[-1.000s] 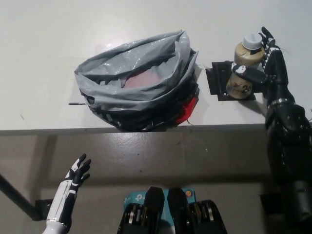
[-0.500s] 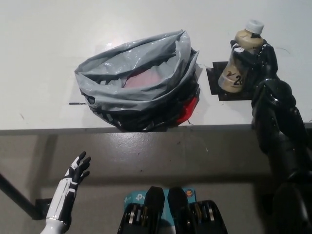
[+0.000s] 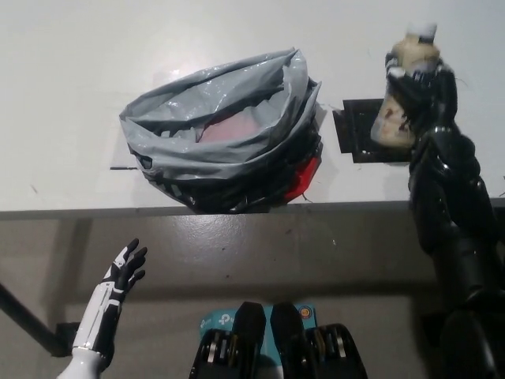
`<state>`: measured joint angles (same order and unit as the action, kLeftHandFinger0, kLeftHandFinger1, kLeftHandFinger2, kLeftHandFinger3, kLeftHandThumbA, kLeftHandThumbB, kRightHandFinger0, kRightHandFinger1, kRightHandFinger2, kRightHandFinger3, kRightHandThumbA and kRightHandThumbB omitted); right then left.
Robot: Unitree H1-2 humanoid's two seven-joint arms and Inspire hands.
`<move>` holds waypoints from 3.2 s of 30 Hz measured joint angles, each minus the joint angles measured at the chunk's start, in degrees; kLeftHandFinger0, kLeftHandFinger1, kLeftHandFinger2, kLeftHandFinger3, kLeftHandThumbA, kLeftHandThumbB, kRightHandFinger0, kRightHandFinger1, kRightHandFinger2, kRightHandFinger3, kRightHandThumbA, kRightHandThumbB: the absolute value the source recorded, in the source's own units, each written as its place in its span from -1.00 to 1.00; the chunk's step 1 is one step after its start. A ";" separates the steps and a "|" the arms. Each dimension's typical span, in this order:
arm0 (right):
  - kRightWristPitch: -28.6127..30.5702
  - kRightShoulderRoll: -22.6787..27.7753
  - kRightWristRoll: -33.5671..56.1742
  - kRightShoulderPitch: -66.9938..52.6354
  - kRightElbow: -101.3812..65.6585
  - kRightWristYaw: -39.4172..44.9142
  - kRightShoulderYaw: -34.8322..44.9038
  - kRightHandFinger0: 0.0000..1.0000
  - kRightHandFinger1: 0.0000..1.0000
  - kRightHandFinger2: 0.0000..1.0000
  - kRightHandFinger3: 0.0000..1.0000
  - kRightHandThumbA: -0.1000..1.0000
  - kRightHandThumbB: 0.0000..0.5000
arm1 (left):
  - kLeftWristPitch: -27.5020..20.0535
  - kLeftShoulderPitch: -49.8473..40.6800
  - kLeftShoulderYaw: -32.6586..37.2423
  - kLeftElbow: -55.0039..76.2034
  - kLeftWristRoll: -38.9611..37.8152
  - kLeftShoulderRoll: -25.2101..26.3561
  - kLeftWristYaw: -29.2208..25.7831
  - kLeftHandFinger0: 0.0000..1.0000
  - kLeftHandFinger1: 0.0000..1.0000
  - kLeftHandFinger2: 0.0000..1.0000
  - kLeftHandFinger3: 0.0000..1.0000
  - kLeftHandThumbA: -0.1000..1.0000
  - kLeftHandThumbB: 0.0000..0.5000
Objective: Use the right hand to pick up a bottle of protein shake and place it into a plastic bag on the left side
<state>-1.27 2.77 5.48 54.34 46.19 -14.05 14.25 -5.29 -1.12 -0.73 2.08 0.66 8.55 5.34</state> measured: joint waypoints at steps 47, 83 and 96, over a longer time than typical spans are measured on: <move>8.41 -4.56 -50.47 30.70 20.50 -17.04 -69.09 -1.00 -1.00 -0.65 -0.78 -1.00 0.29 | 1.30 1.71 1.75 0.98 0.00 1.18 2.40 1.00 1.00 1.00 1.00 1.00 -0.88; 8.88 -8.97 -48.59 21.00 25.23 6.29 -55.15 1.00 1.00 1.00 1.00 0.73 1.00 | 2.48 4.08 2.96 1.77 0.02 1.55 3.87 1.00 1.00 1.00 1.00 1.00 -0.67; 4.68 -1.12 -38.45 21.45 2.33 20.29 -37.47 1.00 1.00 1.00 1.00 0.85 0.68 | 3.20 4.70 3.07 1.74 0.00 1.52 3.91 1.00 1.00 1.00 1.00 0.88 -0.72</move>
<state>3.41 1.66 -32.97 75.79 48.52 6.24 -23.22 -2.09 3.58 2.34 3.83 0.65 10.07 9.25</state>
